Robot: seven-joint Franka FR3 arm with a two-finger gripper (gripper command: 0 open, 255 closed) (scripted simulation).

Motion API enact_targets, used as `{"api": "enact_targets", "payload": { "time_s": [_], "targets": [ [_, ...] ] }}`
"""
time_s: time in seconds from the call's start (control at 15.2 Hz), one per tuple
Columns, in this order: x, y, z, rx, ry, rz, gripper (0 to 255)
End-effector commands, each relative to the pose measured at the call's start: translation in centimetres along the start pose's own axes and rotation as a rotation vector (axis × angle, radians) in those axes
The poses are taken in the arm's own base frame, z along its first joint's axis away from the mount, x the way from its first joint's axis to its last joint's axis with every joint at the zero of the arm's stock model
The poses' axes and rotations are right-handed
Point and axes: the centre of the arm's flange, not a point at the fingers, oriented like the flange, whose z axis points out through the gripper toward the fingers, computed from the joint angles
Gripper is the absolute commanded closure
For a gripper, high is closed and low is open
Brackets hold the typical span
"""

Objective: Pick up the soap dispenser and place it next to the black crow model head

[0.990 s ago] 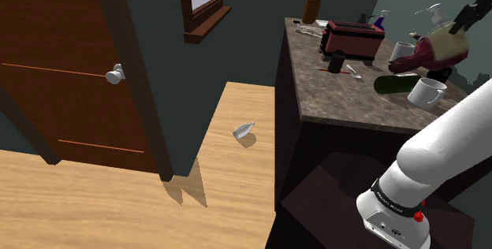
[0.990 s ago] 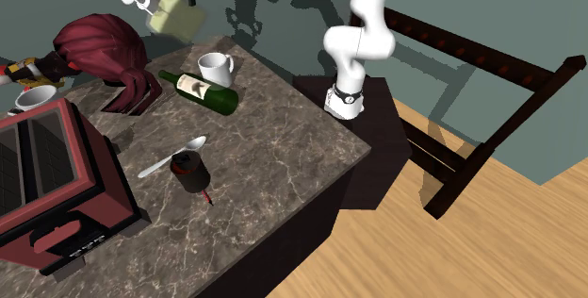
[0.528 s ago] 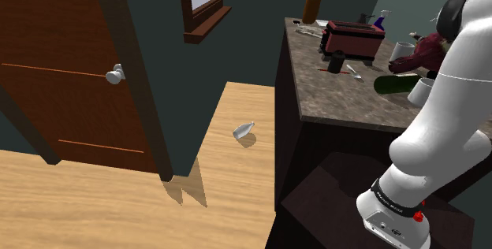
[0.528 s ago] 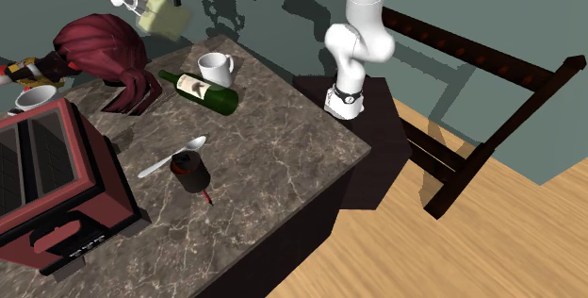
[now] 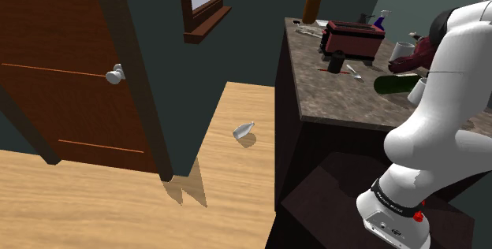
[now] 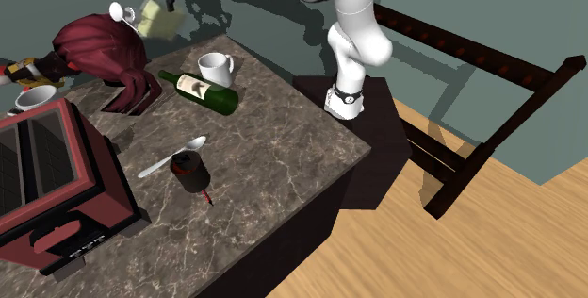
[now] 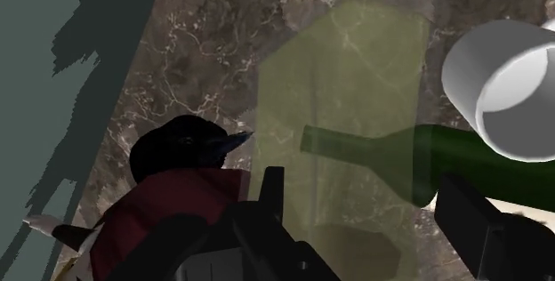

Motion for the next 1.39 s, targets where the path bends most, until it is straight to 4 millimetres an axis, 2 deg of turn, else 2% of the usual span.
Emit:
{"api": "enact_targets", "payload": {
  "time_s": [0.0, 1.32],
  "targets": [
    [0.2, 0.0, 1.2, 0.000, 0.001, -0.003, 255],
    [-1.6, -0.9, 11.6, 0.000, 0.001, -0.003, 255]
  ]
}}
